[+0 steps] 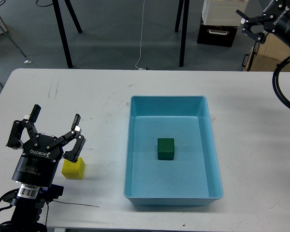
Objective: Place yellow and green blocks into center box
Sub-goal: 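Release the green cube in the bin and withdraw the right gripper, then raise the left gripper up and away from the yellow cube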
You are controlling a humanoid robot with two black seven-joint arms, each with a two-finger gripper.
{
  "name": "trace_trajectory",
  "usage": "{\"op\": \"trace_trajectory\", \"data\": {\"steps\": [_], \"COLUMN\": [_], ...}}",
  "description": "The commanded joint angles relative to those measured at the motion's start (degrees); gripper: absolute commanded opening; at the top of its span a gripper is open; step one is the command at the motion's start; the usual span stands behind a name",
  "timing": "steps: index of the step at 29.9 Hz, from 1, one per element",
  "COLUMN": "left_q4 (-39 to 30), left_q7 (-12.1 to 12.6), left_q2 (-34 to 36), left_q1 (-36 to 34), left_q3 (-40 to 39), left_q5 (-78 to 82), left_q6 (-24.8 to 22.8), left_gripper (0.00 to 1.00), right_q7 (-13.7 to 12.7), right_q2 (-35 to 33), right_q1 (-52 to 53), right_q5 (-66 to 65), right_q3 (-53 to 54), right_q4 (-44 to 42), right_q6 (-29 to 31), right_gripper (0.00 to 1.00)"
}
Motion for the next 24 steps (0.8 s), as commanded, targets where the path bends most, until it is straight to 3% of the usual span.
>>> {"op": "trace_trajectory", "data": {"steps": [1, 7, 12, 17, 24], "left_q4": [0.00, 0.00, -0.18, -0.27, 0.87], "left_q7": [0.21, -0.14, -0.49, -0.67, -0.49], "left_q2": [0.10, 0.01, -0.08, -0.08, 0.01], "left_q1": [-0.58, -1.72, -2.16, -2.16, -3.66], "left_q3": [-0.71, -0.80, -0.80, -0.98, -1.94], "left_q5": [-0.03, -0.12, -0.12, -0.21, -0.30], "left_q6": [0.24, 0.33, 0.42, 0.42, 0.01], "left_gripper": [1.00, 1.00, 1.00, 1.00, 1.00], "right_q7": [0.29, 0.99, 1.08, 1.17, 1.43], "right_q2": [-0.91, 6.45, 17.52, 25.01, 23.88], "right_q1": [-17.70, -46.27, -60.00, -66.79, -69.07], "right_q5": [4.10, 6.73, 7.80, 7.89, 7.80], "right_q3": [11.82, 27.03, 29.86, 29.86, 32.15], "right_q4": [11.99, 29.40, 38.46, 43.92, 43.13], "right_q6": [0.45, 0.44, 0.71, 0.80, 0.71], "right_gripper": [1.00, 1.00, 1.00, 1.00, 1.00]}}
